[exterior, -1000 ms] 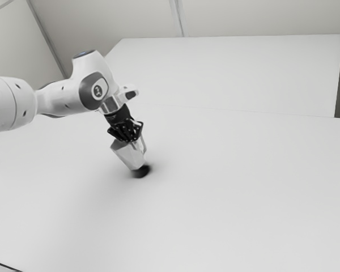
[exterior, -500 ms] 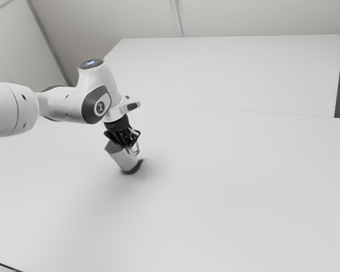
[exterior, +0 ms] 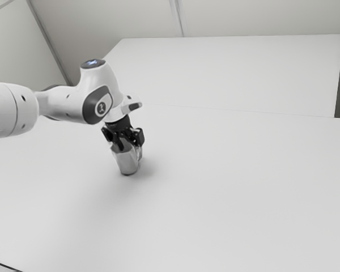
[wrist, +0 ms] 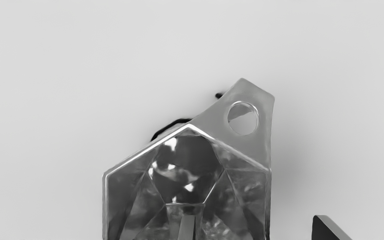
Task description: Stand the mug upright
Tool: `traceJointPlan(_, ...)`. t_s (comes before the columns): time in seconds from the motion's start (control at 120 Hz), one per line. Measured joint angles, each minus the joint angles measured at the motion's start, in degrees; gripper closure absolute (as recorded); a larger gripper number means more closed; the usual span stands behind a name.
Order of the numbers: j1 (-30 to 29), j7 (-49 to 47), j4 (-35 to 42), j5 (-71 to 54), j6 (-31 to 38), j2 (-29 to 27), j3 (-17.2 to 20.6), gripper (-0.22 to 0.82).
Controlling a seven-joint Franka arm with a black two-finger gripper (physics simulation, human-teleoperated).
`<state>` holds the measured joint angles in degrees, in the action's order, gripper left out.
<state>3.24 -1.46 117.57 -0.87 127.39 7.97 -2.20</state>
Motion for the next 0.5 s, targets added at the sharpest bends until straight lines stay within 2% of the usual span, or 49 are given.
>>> traceJointPlan(0.2, 0.78, 0.40, -2.90, -0.59, -1.88, -2.85, -0.66, 0.10)
traceJointPlan(0.5, 0.85, 1.05, -8.18, -1.32, -8.59, -5.51, -2.23, 0.03)
